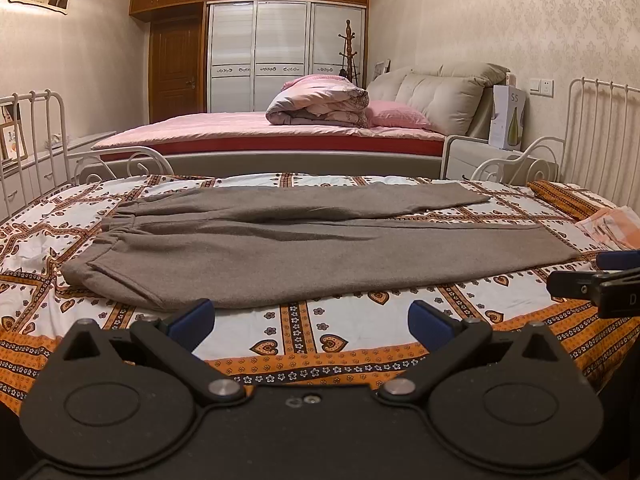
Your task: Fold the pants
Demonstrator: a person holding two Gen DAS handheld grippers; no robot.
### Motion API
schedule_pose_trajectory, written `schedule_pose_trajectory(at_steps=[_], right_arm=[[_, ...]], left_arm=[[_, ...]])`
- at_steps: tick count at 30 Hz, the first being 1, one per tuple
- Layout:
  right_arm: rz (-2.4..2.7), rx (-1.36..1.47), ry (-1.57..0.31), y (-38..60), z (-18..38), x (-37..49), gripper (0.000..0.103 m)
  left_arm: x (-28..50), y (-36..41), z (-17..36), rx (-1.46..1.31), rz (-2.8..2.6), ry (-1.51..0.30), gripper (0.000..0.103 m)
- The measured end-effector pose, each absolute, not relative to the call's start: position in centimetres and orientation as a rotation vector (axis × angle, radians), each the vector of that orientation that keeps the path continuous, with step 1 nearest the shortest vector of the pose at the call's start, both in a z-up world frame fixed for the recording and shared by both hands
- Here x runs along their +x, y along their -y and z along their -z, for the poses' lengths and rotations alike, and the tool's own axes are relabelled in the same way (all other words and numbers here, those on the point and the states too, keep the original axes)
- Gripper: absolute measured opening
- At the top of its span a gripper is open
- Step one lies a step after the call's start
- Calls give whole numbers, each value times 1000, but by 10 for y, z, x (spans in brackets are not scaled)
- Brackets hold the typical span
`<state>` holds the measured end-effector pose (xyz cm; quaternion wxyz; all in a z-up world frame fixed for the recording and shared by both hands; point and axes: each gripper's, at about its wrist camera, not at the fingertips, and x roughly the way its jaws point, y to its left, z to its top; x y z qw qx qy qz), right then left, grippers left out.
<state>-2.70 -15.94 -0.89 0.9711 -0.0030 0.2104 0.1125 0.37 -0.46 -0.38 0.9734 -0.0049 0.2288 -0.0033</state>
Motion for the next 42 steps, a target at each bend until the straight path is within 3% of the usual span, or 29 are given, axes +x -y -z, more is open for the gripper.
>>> schedule_pose_trajectory(at_steps=[42], right_arm=[[-225,-1,-421,160,10,-28,103]], left_arm=[[5,5,6,-8,6,-467,97]])
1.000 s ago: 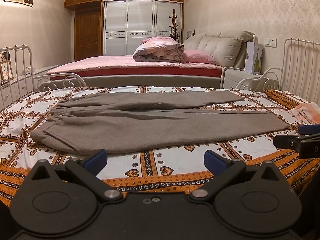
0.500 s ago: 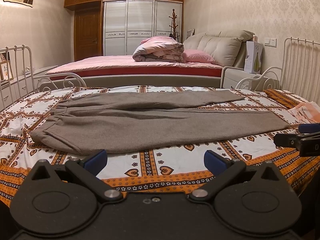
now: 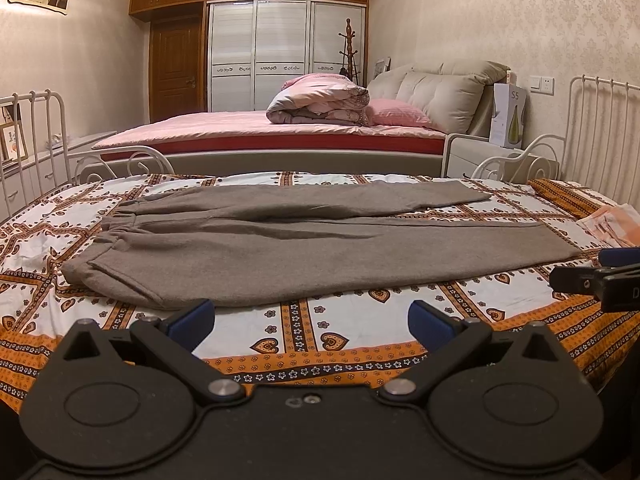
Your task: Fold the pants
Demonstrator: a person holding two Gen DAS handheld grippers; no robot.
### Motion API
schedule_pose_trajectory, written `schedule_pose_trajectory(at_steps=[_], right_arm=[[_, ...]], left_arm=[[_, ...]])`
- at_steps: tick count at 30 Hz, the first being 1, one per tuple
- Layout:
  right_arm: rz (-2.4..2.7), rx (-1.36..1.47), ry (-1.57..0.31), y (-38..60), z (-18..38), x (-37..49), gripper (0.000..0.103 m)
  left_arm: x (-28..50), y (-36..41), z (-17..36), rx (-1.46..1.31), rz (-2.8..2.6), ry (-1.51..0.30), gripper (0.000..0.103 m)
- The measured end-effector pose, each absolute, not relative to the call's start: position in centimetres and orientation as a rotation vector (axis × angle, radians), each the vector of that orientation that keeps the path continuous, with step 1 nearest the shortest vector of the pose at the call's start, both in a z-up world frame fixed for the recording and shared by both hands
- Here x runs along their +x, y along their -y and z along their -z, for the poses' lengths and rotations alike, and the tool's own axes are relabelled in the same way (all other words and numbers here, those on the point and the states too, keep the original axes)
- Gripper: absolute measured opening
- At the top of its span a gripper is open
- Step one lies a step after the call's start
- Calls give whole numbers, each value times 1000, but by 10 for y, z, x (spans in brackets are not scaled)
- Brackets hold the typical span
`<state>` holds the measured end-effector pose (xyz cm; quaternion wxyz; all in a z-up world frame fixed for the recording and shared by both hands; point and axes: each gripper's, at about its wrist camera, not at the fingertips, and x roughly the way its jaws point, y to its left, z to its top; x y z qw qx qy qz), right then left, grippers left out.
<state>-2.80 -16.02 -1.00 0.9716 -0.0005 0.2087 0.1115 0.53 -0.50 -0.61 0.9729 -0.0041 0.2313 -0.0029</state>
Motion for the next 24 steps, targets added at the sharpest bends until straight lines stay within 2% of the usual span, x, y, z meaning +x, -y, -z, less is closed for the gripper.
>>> schedule_pose_trajectory(at_steps=[24], right_arm=[[-226,-1,-419,160,11,-28,103]], left_arm=[[5,3,5,-6,8,-473,97]])
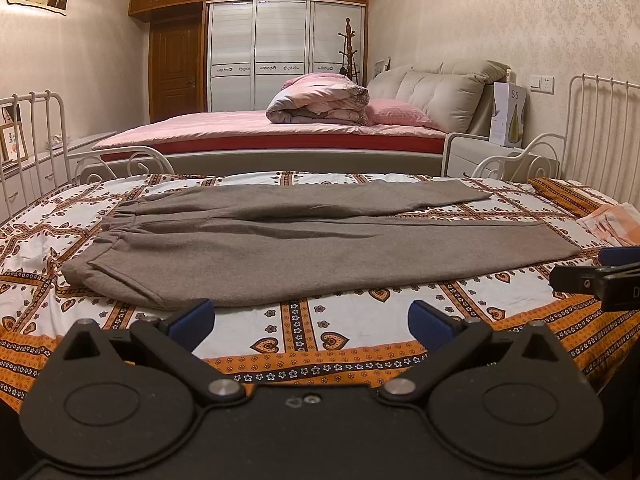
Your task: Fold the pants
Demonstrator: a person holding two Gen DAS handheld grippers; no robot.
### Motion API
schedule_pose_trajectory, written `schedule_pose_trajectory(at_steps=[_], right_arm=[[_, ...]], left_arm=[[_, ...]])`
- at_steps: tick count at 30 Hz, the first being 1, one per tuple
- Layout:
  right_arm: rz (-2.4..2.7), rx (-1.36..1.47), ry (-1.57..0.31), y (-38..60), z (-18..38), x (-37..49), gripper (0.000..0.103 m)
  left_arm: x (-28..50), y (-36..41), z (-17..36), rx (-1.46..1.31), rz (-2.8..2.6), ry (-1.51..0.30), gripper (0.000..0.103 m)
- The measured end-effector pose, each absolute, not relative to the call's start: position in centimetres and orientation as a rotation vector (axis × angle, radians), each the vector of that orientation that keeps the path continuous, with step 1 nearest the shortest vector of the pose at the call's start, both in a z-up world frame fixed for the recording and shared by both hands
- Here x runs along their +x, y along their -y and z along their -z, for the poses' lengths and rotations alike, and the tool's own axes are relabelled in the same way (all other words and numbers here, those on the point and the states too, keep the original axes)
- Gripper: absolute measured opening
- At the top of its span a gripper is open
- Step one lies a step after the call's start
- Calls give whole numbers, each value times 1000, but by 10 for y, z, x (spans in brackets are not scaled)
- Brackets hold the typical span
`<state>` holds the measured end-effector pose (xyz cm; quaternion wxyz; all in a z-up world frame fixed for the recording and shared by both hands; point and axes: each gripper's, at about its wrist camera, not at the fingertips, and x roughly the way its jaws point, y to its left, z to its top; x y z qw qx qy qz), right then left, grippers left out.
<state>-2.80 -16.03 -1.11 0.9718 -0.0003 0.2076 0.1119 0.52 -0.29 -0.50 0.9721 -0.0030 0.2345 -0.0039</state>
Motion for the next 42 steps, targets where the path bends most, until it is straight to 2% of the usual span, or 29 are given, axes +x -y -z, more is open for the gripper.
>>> schedule_pose_trajectory(at_steps=[5,11,16,21,31,35,37,38,39,41,42], right_arm=[[-240,37,-444,162,12,-24,103],[-292,241,-550,187,7,10,103],[-317,137,-478,180,-17,37,103],[-346,107,-549,170,-18,98,103],[-434,41,-500,110,-37,184,103],[-497,-22,-459,74,-49,219,103],[-530,-77,-432,55,-53,239,103],[-544,-103,-423,47,-55,248,102],[-561,-136,-414,37,-57,260,88],[-588,-186,-422,19,-56,285,74],[-600,-202,-424,9,-55,299,74]], left_arm=[[4,-7,0,-78,11,-484,97],[26,-40,-6,-145,4,-561,97],[61,-78,-10,-118,-51,-575,97],[97,-123,-19,-156,-129,-549,97],[154,-179,-25,-94,-231,-508,95],[178,-201,-26,-60,-221,-492,88],[196,-218,-28,-60,-204,-492,78],[207,-229,-28,-63,-194,-498,75],[220,-240,-28,-64,-186,-509,71],[245,-262,-22,-66,-177,-543,66],[258,-274,-18,-69,-180,-566,64]])
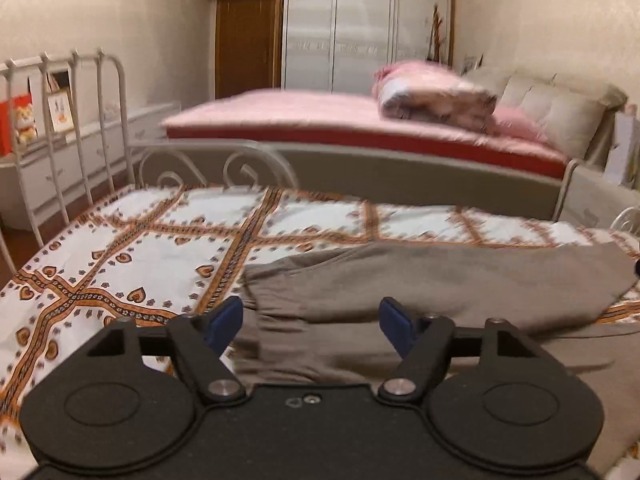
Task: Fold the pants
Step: 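Grasp the waistband corner with the left gripper while the right gripper grasps the other waistband corner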
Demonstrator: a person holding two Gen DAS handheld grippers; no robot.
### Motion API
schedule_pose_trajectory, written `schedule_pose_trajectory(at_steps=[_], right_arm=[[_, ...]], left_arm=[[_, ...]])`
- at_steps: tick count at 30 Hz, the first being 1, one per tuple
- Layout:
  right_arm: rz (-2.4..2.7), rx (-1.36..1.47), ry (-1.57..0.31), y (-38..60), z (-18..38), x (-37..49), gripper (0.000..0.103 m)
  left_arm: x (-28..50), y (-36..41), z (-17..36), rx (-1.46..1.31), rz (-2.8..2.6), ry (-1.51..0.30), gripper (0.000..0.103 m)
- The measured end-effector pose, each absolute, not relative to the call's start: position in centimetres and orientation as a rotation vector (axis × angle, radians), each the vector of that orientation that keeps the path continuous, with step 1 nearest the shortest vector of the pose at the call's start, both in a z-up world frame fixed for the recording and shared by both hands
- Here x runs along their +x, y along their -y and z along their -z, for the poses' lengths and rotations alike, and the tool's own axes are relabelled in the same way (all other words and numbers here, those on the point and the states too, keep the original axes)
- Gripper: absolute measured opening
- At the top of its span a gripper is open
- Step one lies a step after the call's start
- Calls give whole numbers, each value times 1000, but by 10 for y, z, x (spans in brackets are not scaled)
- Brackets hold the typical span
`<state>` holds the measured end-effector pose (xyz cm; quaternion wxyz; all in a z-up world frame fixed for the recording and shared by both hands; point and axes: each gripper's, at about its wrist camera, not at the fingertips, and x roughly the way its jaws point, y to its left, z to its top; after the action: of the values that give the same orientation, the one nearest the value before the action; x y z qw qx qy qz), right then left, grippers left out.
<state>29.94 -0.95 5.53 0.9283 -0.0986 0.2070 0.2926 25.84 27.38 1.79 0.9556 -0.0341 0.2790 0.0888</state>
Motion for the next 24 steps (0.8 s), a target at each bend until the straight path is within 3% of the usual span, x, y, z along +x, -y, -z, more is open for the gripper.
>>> schedule_pose_trajectory(at_steps=[5,9,17,24], right_arm=[[-628,-258,-447,-35,-40,370,73],[-650,-294,-488,-62,-19,418,66],[-681,-377,-555,-105,21,504,63],[-738,-453,-632,-111,42,553,63]], left_arm=[[320,-321,17,-73,-192,-688,64],[359,-343,42,-78,-151,-769,59],[419,-359,64,14,-96,-839,64],[437,-373,74,-93,42,-826,54]])
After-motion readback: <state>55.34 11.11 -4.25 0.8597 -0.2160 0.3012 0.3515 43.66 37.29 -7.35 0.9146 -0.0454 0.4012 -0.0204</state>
